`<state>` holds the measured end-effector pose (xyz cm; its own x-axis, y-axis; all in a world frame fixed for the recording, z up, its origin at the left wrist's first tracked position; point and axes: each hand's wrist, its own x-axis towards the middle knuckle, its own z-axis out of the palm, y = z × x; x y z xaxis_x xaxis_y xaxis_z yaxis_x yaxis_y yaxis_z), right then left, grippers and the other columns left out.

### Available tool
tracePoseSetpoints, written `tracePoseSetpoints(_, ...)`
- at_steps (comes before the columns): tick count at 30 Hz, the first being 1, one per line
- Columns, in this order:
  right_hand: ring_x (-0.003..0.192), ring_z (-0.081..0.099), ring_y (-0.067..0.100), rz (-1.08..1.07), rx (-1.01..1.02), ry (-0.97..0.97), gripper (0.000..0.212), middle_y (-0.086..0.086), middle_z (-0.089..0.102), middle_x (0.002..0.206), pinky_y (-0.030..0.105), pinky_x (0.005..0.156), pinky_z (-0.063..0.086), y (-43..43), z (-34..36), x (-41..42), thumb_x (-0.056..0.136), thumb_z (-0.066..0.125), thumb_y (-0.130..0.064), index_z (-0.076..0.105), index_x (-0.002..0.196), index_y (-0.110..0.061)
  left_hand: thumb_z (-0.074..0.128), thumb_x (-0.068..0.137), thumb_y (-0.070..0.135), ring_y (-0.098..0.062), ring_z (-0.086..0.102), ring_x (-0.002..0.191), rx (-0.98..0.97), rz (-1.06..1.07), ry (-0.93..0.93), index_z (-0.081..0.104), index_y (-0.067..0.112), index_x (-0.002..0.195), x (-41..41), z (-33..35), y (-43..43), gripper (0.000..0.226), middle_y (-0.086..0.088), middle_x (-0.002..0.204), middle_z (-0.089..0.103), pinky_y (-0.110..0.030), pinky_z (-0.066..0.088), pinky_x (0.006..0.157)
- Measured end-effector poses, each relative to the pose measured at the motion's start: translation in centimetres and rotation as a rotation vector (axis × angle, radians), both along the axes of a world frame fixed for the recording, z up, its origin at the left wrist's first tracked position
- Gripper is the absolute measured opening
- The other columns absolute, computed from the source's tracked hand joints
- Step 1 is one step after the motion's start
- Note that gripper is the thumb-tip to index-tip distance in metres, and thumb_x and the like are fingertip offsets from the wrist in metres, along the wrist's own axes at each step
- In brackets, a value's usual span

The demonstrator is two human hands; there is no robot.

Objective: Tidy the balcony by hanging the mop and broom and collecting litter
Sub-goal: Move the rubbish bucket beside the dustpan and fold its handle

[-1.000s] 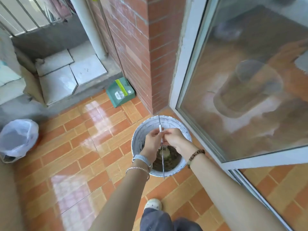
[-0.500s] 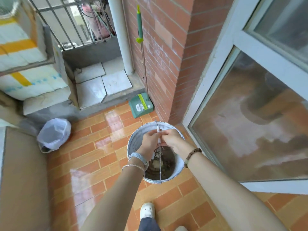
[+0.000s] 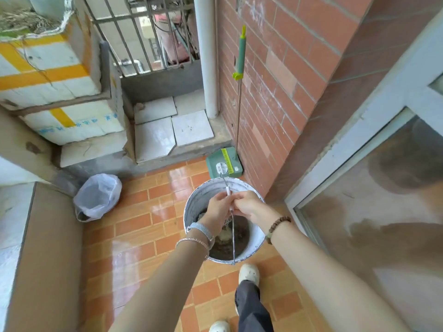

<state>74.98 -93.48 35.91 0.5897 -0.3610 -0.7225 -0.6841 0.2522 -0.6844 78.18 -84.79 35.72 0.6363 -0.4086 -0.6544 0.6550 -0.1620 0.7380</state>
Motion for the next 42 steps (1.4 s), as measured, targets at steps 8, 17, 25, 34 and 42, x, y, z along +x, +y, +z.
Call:
tracePoseSetpoints(8,0.067,0.058,0.021,0.113,-0.025,0.018,0.031,0.014,0.062,0.085,0.033,0.07,0.053,-4.3,-3.3,9.1,0.091,0.043,0.01,0.067,0.109,0.001,0.057,0.089,0.002,-0.01,0.057,0.055,0.007,0.163,0.025,0.061,0.015,0.082,7.6,-2.9,-4.9,0.016,-0.006,0.071,0.06,-0.022,0.05,0.05)
tracePoseSetpoints(17,0.082,0.062,0.026,0.191,-0.059,0.084,0.032,0.013,0.067,0.084,0.041,0.083,0.052,-8.2,-10.0,16.9,0.09,0.047,0.008,0.07,0.09,-0.015,0.041,0.088,-0.013,-0.02,0.06,0.073,0.076,0.16,0.028,0.058,-0.008,0.118,15.4,-9.4,-8.9,0.034,-0.016,0.089,0.065,-0.017,0.05,0.053)
tracePoseSetpoints(25,0.077,0.066,0.024,0.138,-0.088,0.106,0.038,0.008,0.071,0.084,0.036,0.076,0.056,-12.7,-17.2,22.5,0.089,0.047,0.01,0.072,0.086,-0.019,0.042,0.09,-0.01,-0.026,0.058,0.093,0.046,0.19,0.098,0.055,-0.003,0.125,21.3,-17.4,-13.9,0.038,-0.028,0.114,0.063,-0.023,0.053,0.064)
tracePoseSetpoints(34,0.085,0.065,0.027,0.164,-0.188,0.142,0.04,0.009,0.07,0.08,0.044,0.087,0.054,-15.8,-25.4,25.6,0.084,0.051,0.011,0.07,0.073,-0.022,0.042,0.087,-0.01,-0.027,0.063,0.083,0.046,0.121,0.114,0.059,0.0,0.12,24.5,-26.1,-17.0,0.038,-0.025,0.109,0.065,-0.032,0.054,0.074)
tracePoseSetpoints(42,0.093,0.065,0.029,0.068,-0.202,0.198,0.032,0.011,0.07,0.093,0.041,0.09,0.055,-17.1,-29.2,26.6,0.091,0.047,0.004,0.069,0.111,-0.009,0.041,0.092,-0.003,-0.023,0.059,0.093,0.032,0.095,0.104,0.059,0.0,0.12,25.3,-29.2,-18.5,0.034,-0.017,0.106,0.063,-0.037,0.051,0.087)
